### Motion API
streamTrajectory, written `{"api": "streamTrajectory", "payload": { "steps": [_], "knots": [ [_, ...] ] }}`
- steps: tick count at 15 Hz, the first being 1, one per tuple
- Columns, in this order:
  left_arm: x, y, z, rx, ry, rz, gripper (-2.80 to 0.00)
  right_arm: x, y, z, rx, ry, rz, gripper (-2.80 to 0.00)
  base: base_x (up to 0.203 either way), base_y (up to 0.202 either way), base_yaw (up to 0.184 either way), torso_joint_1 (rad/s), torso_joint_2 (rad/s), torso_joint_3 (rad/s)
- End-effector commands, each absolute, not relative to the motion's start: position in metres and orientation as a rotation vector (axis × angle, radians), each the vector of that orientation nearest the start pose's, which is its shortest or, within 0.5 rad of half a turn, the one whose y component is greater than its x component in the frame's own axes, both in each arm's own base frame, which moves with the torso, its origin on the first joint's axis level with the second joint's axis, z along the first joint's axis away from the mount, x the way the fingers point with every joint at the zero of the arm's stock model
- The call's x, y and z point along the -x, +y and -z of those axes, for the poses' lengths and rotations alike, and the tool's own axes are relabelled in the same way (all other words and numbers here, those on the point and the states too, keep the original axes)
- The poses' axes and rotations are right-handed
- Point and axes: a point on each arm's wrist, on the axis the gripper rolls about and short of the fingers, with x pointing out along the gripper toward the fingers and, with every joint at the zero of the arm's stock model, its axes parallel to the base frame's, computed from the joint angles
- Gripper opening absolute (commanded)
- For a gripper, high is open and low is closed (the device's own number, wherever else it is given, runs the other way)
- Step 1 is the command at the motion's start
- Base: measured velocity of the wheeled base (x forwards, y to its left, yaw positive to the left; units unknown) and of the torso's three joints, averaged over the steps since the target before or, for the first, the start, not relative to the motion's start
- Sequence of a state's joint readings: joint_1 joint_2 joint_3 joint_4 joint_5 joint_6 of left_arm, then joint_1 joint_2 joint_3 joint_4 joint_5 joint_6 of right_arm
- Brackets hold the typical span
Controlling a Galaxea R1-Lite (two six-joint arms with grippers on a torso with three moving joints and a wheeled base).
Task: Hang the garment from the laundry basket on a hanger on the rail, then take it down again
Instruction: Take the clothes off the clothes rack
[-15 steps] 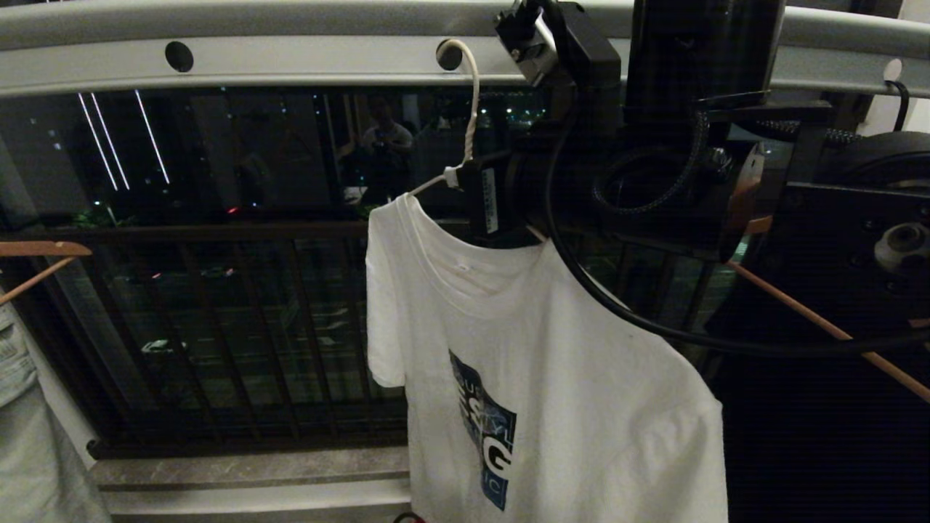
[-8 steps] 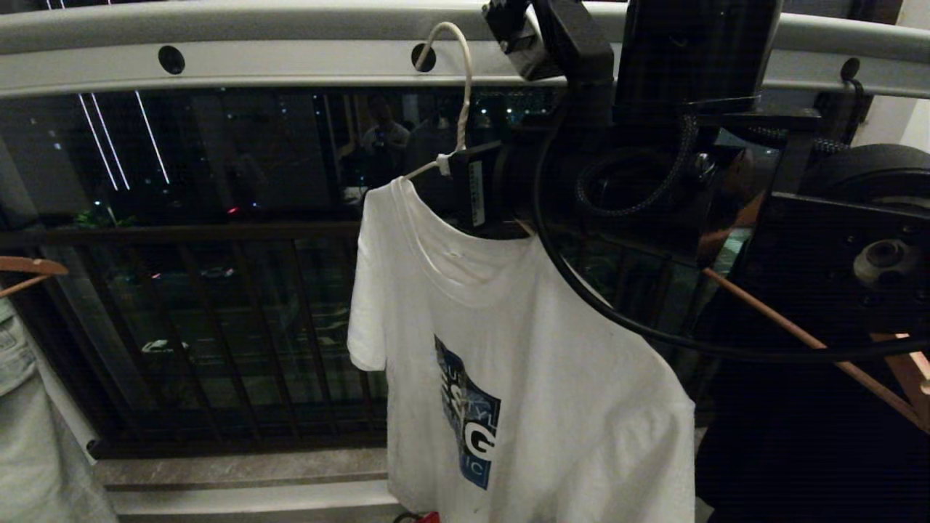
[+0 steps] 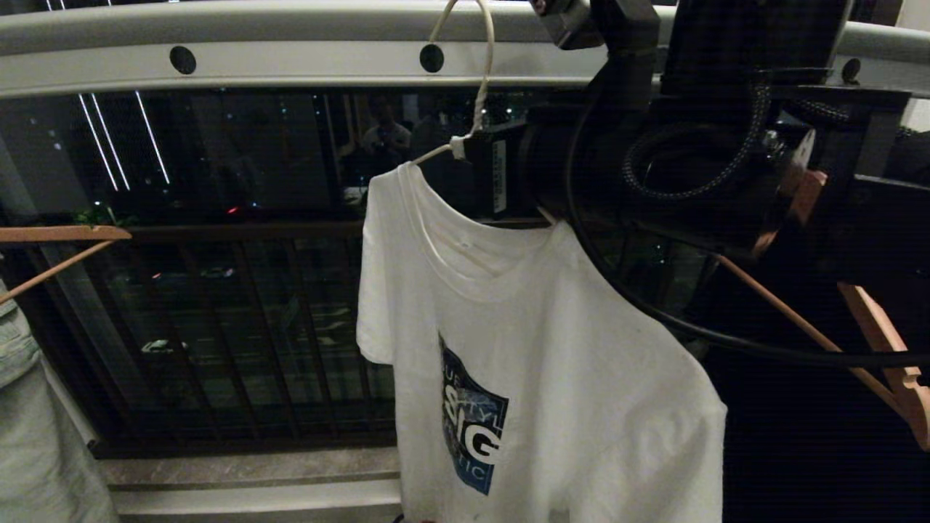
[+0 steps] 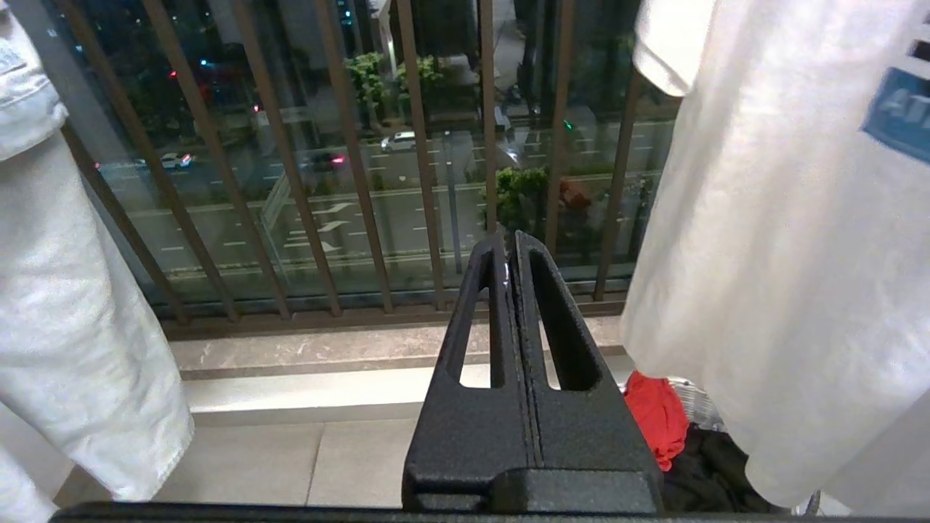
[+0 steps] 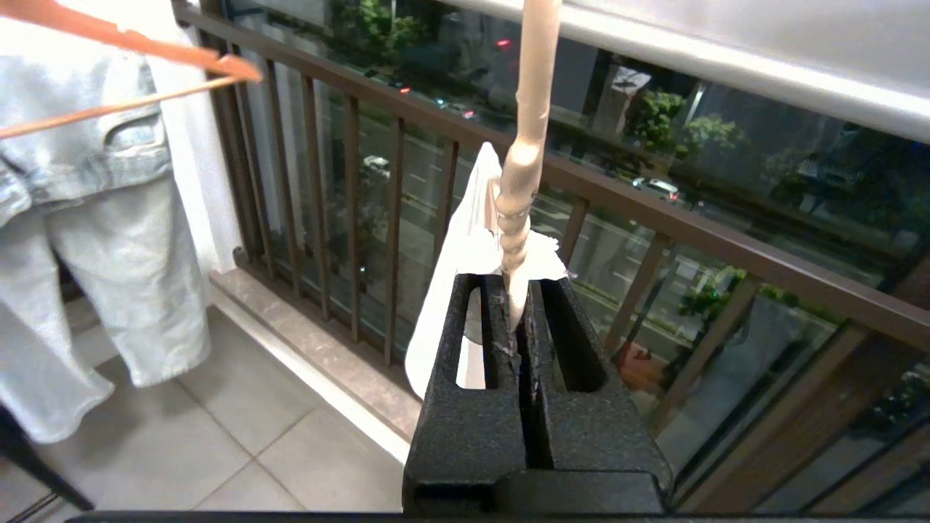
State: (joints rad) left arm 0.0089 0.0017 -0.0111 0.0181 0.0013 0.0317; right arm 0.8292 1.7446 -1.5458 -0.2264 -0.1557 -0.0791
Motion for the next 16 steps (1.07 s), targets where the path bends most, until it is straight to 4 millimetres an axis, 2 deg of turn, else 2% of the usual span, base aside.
{"api": "streamTrajectory", "payload": {
  "steps": [1,6,10,13,16],
  "knots": [
    [0.024,0.0,-0.077,-0.032,0.009,-0.011,-2.8,-0.217,0.236,-0.341,0.061,-0.055,-0.681,-2.8,0.0,0.0,0.0,0.0,0.0,0.0],
    [0.024,0.0,-0.077,-0.032,0.009,-0.011,-2.8,-0.202,0.223,-0.314,0.067,0.022,-0.698,-2.8,0.0,0.0,0.0,0.0,0.0,0.0],
    [0.024,0.0,-0.077,-0.032,0.009,-0.011,-2.8,-0.204,0.224,-0.275,0.054,0.05,-0.698,-2.8,0.0,0.0,0.0,0.0,0.0,0.0],
    [0.024,0.0,-0.077,-0.032,0.008,-0.011,-2.8,-0.223,0.229,-0.248,0.018,0.079,-0.682,-2.8,0.0,0.0,0.0,0.0,0.0,0.0],
    [0.024,0.0,-0.077,-0.032,0.009,-0.011,-2.8,-0.247,0.222,-0.232,0.017,0.109,-0.655,-2.8,0.0,0.0,0.0,0.0,0.0,0.0]
  ]
}}
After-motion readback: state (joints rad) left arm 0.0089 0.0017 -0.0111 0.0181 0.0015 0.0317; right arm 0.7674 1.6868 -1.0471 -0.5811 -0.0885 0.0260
